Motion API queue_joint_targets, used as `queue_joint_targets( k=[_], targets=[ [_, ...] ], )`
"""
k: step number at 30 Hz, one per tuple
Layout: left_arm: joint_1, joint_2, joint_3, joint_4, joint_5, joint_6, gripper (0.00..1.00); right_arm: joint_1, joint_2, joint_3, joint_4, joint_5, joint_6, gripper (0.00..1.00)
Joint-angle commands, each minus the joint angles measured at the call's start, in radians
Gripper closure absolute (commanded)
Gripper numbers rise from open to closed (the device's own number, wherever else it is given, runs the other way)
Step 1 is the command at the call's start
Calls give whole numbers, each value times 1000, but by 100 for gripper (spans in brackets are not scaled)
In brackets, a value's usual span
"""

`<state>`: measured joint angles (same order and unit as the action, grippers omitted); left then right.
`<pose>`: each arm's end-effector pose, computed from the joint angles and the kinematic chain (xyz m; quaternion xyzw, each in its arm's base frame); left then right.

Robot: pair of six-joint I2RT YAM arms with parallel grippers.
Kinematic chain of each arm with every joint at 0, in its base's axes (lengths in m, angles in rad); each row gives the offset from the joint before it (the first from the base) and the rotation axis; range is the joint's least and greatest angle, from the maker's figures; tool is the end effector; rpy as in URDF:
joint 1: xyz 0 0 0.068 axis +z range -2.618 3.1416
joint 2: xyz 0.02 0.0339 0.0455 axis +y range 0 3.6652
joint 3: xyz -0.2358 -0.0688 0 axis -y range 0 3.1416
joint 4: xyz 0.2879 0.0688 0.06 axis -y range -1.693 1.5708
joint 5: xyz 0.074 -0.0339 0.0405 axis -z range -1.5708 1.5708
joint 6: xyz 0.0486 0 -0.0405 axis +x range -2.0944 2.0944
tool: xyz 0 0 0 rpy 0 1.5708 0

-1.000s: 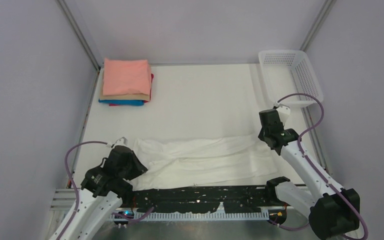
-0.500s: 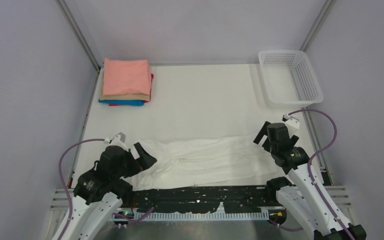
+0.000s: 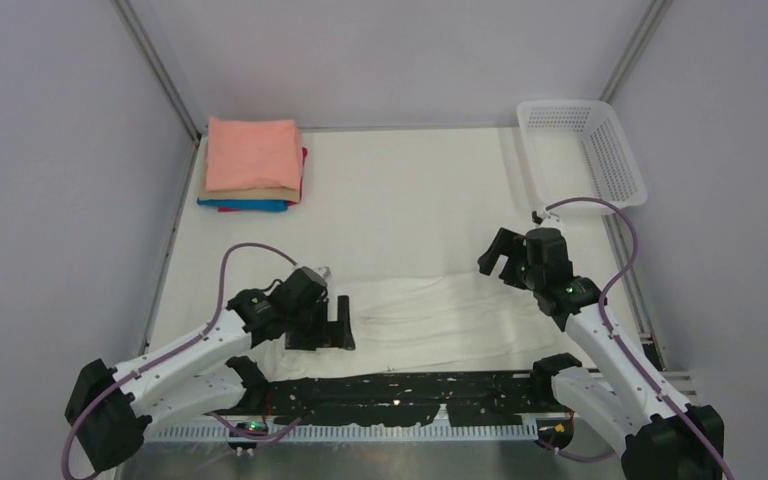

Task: Fold and stack the t-shirts
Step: Fold the other side of the tshirt into a rectangle, then rotate the tshirt 90 degrees

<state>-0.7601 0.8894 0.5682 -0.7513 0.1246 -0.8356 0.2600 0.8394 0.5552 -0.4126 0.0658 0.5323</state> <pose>0.1567 -0.1573 0.1553 -0.0212 0.9671 -0.2183 0.1286 0.2421 0.0611 0.1872 0.1367 0.8953 0.1357 0.4017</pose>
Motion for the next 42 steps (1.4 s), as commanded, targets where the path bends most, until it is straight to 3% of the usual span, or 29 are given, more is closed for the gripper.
queue_joint_targets(
  k=[1,5,9,12,14,16,21,29,36,42],
  targets=[
    [-135,49,6,88,17,-33,0,4,-2,3,83,-50,-14,5],
    [-294,15,75,79,-10,-5,0,4,-7,-2,79,-38,-21,5],
    [-323,-10,79,45,-36,-1,0,4,-4,-2,79,-37,-31,5],
    [-319,-16,107,-52,-212,-28,0,4,2,4,76,-37,-37,5],
    [-279,-6,139,-136,-330,-77,0,4,13,11,61,-48,-50,5],
    [-184,4,139,-101,-365,-99,0,18,38,18,45,-68,-54,5],
    [100,91,3,277,-103,-83,0,101,167,17,61,-76,-65,5],
    [183,458,68,467,-36,-110,0,143,343,-14,143,-93,-45,5],
    [217,867,448,372,41,-46,0,142,351,43,46,-69,-96,5],
    [287,1164,945,169,14,41,0,125,403,65,38,-28,-80,5]
  ],
)
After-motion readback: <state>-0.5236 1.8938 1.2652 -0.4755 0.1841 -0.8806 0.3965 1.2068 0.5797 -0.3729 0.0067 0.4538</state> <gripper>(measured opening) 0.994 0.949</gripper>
